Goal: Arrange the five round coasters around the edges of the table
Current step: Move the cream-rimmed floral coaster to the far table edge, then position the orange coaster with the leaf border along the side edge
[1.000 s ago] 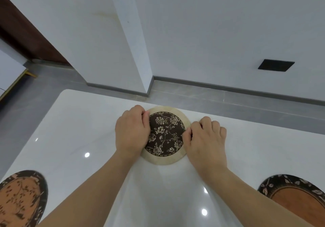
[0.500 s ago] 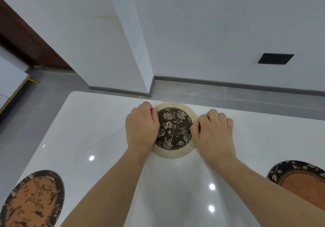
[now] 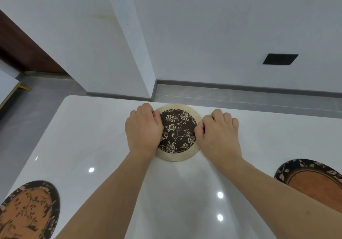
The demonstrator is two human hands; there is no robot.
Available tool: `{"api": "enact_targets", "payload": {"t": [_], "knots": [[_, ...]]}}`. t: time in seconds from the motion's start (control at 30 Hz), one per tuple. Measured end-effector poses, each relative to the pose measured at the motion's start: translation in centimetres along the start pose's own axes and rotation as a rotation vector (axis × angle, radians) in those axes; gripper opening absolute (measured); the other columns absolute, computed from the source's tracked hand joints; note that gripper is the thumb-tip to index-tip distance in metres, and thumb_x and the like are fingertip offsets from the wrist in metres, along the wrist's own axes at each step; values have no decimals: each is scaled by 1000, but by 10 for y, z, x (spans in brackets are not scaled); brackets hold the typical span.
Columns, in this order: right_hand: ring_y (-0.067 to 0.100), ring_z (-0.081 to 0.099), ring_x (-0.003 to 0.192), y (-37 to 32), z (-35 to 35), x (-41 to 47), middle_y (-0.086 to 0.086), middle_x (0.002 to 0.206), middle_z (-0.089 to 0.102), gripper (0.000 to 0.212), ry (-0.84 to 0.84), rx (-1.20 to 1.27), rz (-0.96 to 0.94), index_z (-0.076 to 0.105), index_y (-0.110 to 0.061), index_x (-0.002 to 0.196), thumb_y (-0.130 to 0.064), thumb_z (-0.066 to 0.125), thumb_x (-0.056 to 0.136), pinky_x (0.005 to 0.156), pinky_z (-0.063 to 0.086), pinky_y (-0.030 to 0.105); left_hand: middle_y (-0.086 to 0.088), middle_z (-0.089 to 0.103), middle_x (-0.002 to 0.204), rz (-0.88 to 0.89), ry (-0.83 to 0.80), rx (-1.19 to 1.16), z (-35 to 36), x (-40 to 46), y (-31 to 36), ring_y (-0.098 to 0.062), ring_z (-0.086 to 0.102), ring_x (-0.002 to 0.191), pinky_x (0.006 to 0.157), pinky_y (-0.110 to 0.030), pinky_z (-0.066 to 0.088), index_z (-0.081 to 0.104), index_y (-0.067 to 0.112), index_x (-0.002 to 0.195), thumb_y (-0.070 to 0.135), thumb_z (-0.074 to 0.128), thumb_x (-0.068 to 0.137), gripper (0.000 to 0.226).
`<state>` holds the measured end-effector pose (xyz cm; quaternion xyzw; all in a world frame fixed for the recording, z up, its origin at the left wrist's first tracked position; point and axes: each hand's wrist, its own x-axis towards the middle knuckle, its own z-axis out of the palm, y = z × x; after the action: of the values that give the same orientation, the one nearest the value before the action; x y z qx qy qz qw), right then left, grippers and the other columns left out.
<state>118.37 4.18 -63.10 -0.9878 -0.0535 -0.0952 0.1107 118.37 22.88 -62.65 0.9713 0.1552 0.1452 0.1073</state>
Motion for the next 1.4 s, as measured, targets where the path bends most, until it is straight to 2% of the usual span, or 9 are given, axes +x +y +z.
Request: {"api": "enact_targets", "payload": {"t": [0.2,0.4,0.53,0.67,0.73,0.87,1.0,1.17,1.4], "knots": [[26,40,78,1,-7,-2,4,81,47,34,-85,89,27,52,-15,70,-31,32,93,78,37,41,-15,59,84,83,18,186,0,0,10,-36,54,73,50,-36,35,56,4,90,21,47,94,20],[24,46,100,53,-51,-6,6,106,57,26,-115,590,138,57,-12,98,-27,35,97,92,40,40,-22,56,83,50,138,187,-24,-8,19,-40,55,71,52,-38,31,53,-2,89,15,46,91,19],[27,51,101,137,-88,-42,9,111,59,25,-26,458,62,59,-10,107,-23,42,95,91,42,41,-18,57,83,123,137,123,-39,-51,96,-35,52,70,55,-39,34,55,2,88,22,39,87,25],[27,51,104,211,-106,-90,10,114,58,29,-128,362,139,57,-10,114,-25,41,95,93,44,40,-11,56,107,140,-250,-157,-38,-118,181,-31,56,92,78,-45,48,54,7,107,31,38,95,31],[29,53,101,241,-114,-114,12,113,59,33,-155,264,172,58,-10,116,-28,39,96,90,44,41,-9,54,108,146,-386,-180,-36,-153,216,-29,56,95,81,-45,49,54,9,108,36,37,96,33],[31,53,90,268,-113,-152,12,106,58,38,-139,32,124,60,-11,115,-35,41,92,78,43,42,-7,56,105,109,-270,-45,-20,-216,246,-27,55,91,75,-40,46,57,12,114,39,41,98,35],[28,50,93,275,-104,-160,9,109,54,34,-73,55,28,59,-16,111,-36,39,91,81,40,42,-5,57,109,12,-96,-33,-4,-237,247,-24,51,94,82,-38,43,57,15,117,35,44,97,32],[30,49,97,277,-103,-158,11,115,53,37,-70,66,24,57,-13,117,-36,41,91,83,40,44,-4,56,120,20,-82,-22,-3,-237,249,-24,48,102,88,-38,42,56,17,127,32,42,99,35],[28,46,102,279,-102,-156,8,119,52,37,-68,126,-9,58,-18,120,-35,47,90,85,39,43,-1,55,118,24,-88,-91,-4,-236,249,-21,47,103,89,-36,40,54,20,123,27,43,99,27]]}}
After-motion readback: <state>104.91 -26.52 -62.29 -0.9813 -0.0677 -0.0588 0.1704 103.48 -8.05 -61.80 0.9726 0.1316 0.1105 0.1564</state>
